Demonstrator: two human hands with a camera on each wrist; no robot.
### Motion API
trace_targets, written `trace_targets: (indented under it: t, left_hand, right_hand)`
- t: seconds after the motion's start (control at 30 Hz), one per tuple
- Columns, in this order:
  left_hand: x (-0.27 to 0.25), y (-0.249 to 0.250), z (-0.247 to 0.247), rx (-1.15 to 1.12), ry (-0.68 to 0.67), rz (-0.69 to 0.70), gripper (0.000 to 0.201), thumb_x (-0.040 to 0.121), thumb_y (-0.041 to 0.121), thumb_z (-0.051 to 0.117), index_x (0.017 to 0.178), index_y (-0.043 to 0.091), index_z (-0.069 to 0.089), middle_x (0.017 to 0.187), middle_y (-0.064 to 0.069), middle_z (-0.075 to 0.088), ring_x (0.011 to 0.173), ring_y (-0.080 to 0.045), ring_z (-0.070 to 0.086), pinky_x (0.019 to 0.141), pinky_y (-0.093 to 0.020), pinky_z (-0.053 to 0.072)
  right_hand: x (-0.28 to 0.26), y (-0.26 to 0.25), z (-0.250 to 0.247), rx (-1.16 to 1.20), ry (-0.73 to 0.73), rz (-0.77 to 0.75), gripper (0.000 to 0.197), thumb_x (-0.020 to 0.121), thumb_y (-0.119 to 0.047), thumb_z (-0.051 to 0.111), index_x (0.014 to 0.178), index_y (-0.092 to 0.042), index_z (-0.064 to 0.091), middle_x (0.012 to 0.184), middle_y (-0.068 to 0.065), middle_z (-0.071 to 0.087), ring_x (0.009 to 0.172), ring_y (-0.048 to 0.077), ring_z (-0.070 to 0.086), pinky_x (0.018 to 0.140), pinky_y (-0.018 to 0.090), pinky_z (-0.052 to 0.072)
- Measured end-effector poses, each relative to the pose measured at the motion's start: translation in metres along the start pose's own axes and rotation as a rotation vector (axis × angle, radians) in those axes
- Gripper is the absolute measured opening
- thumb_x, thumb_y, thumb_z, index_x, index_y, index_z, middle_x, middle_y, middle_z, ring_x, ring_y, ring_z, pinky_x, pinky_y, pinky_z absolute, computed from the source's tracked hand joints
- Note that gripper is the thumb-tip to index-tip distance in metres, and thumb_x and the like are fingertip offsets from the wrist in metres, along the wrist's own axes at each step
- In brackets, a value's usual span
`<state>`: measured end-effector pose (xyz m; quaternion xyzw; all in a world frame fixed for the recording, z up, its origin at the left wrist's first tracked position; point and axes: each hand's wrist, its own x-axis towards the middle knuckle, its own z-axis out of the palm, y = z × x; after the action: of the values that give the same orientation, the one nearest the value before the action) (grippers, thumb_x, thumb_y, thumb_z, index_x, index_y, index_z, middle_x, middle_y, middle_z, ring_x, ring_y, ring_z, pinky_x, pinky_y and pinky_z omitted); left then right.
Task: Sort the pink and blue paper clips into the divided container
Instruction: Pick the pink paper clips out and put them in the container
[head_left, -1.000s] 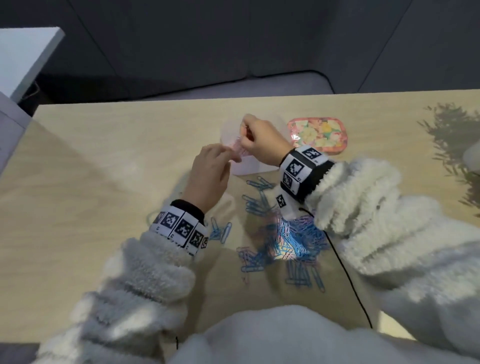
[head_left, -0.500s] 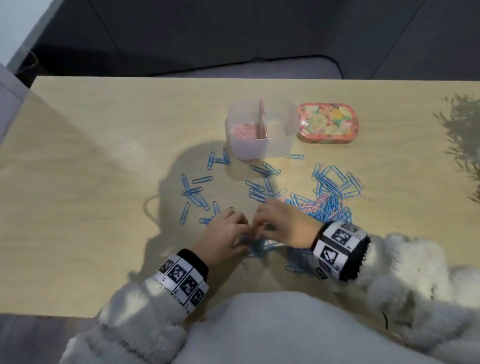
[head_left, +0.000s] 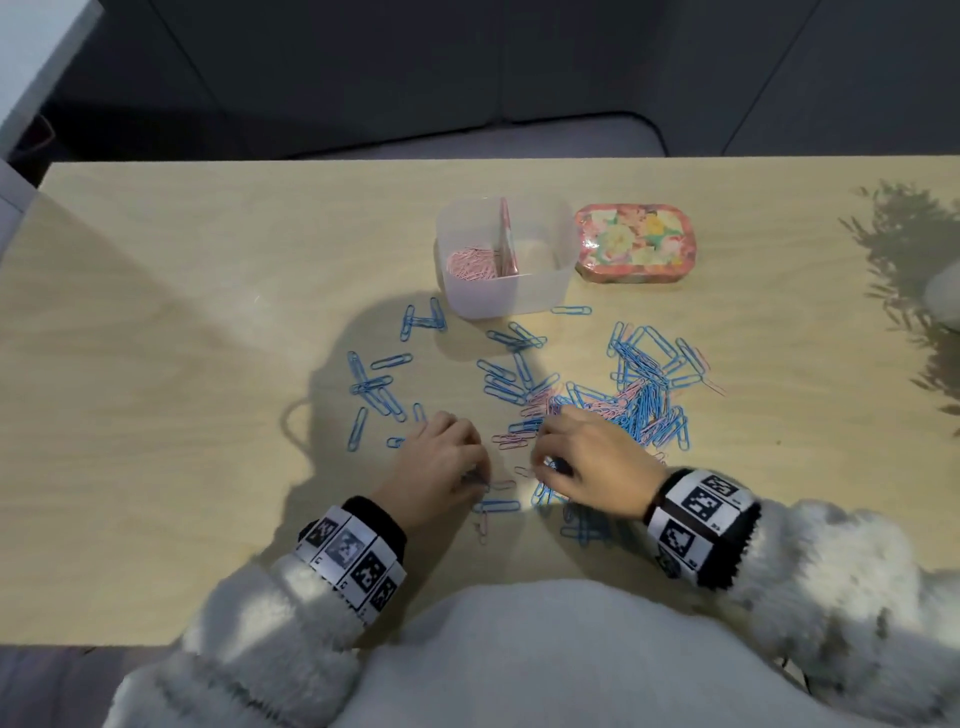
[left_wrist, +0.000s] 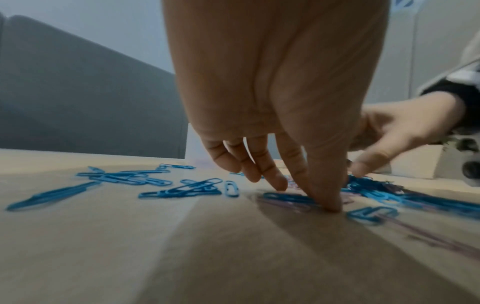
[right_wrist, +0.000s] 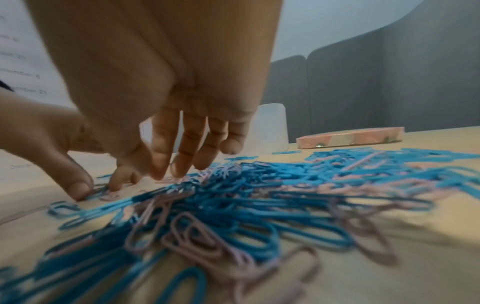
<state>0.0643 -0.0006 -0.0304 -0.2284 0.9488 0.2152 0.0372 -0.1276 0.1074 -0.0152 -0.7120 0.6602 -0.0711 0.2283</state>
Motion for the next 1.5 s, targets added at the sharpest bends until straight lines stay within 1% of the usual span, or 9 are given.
trace_targets:
  t: [0.23, 0.43, 0.6, 0.77, 0.93, 1.13, 1.23, 1.37, 1.5]
  left_hand:
    - [0.001, 0.006, -0.006, -0.219, -0.012, -0.056, 0.032, 0.073, 0.048, 0.040, 0.083, 0.025, 0.060, 0.092, 0.009, 0.059, 0.095, -0.014, 0.046, 0.084, -0.030, 0.034]
    - [-0.002, 0.004, -0.029, -0.654, 0.355, -0.279, 0.008, 0.081, 0.017, 0.067, 0.077, 0.020, 0.061, 0.073, 0.010, 0.063, 0.071, -0.006, 0.057, 0.070, -0.012, 0.041]
    - [-0.005, -0.022, -0.021, -0.297, 0.235, -0.291, 0.017, 0.083, 0.029, 0.055, 0.087, 0.016, 0.065, 0.087, 0.001, 0.067, 0.085, -0.018, 0.059, 0.076, -0.032, 0.042]
    - [-0.009, -0.019, -0.020, 0.036, 0.100, -0.045, 0.042, 0.074, 0.048, 0.045, 0.101, 0.025, 0.067, 0.101, 0.004, 0.068, 0.091, -0.020, 0.057, 0.073, -0.031, 0.041]
    - [0.003, -0.016, -0.022, 0.054, -0.058, 0.121, 0.036, 0.077, 0.036, 0.046, 0.099, 0.019, 0.068, 0.093, -0.003, 0.068, 0.079, -0.025, 0.062, 0.068, -0.033, 0.054]
    - [0.014, -0.004, -0.017, 0.041, -0.100, 0.145, 0.035, 0.081, 0.040, 0.041, 0.090, 0.019, 0.068, 0.087, -0.005, 0.063, 0.080, -0.025, 0.059, 0.068, -0.032, 0.048]
    - [0.015, -0.003, -0.016, 0.050, -0.111, 0.147, 0.031, 0.077, 0.044, 0.048, 0.084, 0.020, 0.065, 0.085, -0.003, 0.062, 0.076, -0.022, 0.058, 0.069, -0.023, 0.032]
    - [0.018, 0.000, -0.013, 0.036, -0.088, 0.110, 0.031, 0.080, 0.030, 0.040, 0.080, 0.017, 0.068, 0.078, -0.004, 0.064, 0.073, -0.024, 0.061, 0.065, -0.025, 0.041]
    - [0.024, 0.002, -0.017, 0.004, -0.118, 0.078, 0.020, 0.082, 0.022, 0.050, 0.081, 0.008, 0.066, 0.081, -0.012, 0.063, 0.076, -0.029, 0.060, 0.070, -0.029, 0.041]
  right_hand:
    - [0.035, -0.016, 0.004, -0.212, 0.003, -0.075, 0.007, 0.064, -0.029, 0.070, 0.067, -0.024, 0.066, 0.071, -0.003, 0.059, 0.068, 0.020, 0.058, 0.057, 0.028, 0.051]
    - [0.032, -0.019, 0.012, -0.257, 0.000, -0.097, 0.019, 0.076, -0.031, 0.057, 0.060, -0.026, 0.066, 0.064, -0.005, 0.057, 0.062, 0.018, 0.055, 0.056, 0.029, 0.048]
    - [0.025, -0.027, 0.018, -0.181, 0.001, -0.108, 0.020, 0.066, -0.036, 0.071, 0.061, -0.019, 0.063, 0.069, 0.000, 0.059, 0.064, 0.019, 0.057, 0.063, 0.022, 0.037]
    - [0.025, -0.028, 0.017, 0.020, -0.107, -0.012, 0.020, 0.090, -0.019, 0.051, 0.099, -0.008, 0.066, 0.102, 0.014, 0.056, 0.100, 0.030, 0.052, 0.082, 0.044, 0.047]
    - [0.023, -0.031, 0.017, 0.071, -0.048, 0.037, 0.014, 0.084, -0.012, 0.057, 0.092, -0.004, 0.065, 0.100, 0.016, 0.054, 0.097, 0.031, 0.051, 0.079, 0.041, 0.047]
    - [0.026, -0.027, 0.014, 0.052, -0.139, 0.122, 0.022, 0.089, -0.014, 0.050, 0.104, -0.006, 0.065, 0.104, 0.016, 0.055, 0.103, 0.029, 0.050, 0.085, 0.039, 0.041]
    - [0.025, -0.027, 0.017, 0.028, -0.133, 0.115, 0.024, 0.091, -0.014, 0.046, 0.106, -0.005, 0.063, 0.103, 0.018, 0.055, 0.100, 0.032, 0.052, 0.084, 0.045, 0.044]
    - [0.025, -0.028, 0.022, 0.004, -0.073, 0.099, 0.019, 0.086, -0.002, 0.048, 0.100, -0.002, 0.059, 0.097, 0.020, 0.057, 0.095, 0.036, 0.054, 0.079, 0.046, 0.048]
    - [0.027, -0.031, 0.022, -0.081, -0.048, 0.057, 0.028, 0.055, 0.003, 0.076, 0.074, -0.008, 0.059, 0.071, 0.009, 0.059, 0.068, 0.026, 0.061, 0.057, 0.025, 0.048]
